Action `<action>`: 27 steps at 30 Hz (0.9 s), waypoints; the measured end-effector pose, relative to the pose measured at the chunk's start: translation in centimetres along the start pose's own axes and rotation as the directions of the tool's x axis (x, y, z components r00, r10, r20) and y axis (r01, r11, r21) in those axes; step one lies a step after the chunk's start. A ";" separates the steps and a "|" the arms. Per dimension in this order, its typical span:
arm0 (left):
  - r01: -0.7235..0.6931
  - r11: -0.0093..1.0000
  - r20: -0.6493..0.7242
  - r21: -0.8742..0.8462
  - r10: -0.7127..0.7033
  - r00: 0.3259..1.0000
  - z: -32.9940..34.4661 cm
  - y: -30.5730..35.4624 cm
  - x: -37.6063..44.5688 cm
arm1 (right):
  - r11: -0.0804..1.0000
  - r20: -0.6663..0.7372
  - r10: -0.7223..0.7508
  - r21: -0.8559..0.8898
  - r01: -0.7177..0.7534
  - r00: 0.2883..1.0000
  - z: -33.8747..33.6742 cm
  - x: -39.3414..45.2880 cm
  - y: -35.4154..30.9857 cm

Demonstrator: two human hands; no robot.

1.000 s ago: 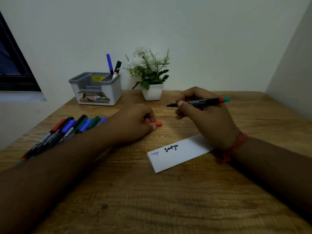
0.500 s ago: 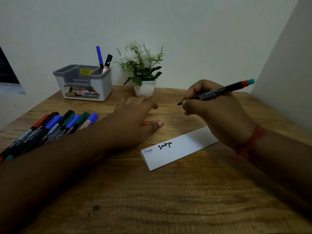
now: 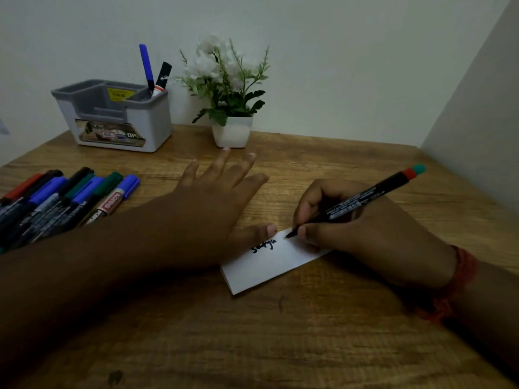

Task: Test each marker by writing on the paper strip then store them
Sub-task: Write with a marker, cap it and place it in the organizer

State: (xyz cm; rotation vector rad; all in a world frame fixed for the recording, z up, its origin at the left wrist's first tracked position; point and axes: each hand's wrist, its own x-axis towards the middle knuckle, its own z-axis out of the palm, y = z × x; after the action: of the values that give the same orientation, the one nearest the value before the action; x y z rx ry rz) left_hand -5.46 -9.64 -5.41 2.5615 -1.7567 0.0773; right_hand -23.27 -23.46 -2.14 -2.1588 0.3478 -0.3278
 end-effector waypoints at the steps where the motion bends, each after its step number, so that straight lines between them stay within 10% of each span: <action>1: 0.004 1.000 0.011 0.014 -0.004 1.000 0.1 0.0 0.1 | 1.000 0.003 -0.002 -0.006 0.002 1.000 0.0 0.1 0.0; 27: 0.024 1.000 0.060 -0.017 -0.023 0.998 0.6 -0.3 0.3 | 0.999 -0.082 0.020 -0.042 -0.024 0.996 0.7 -0.1 0.4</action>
State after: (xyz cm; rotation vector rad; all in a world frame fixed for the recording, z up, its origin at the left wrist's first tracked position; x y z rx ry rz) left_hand -5.09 -9.85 -6.01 2.5975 -1.7387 -0.0157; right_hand -23.14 -23.11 -2.91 -2.1861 0.4277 -0.4002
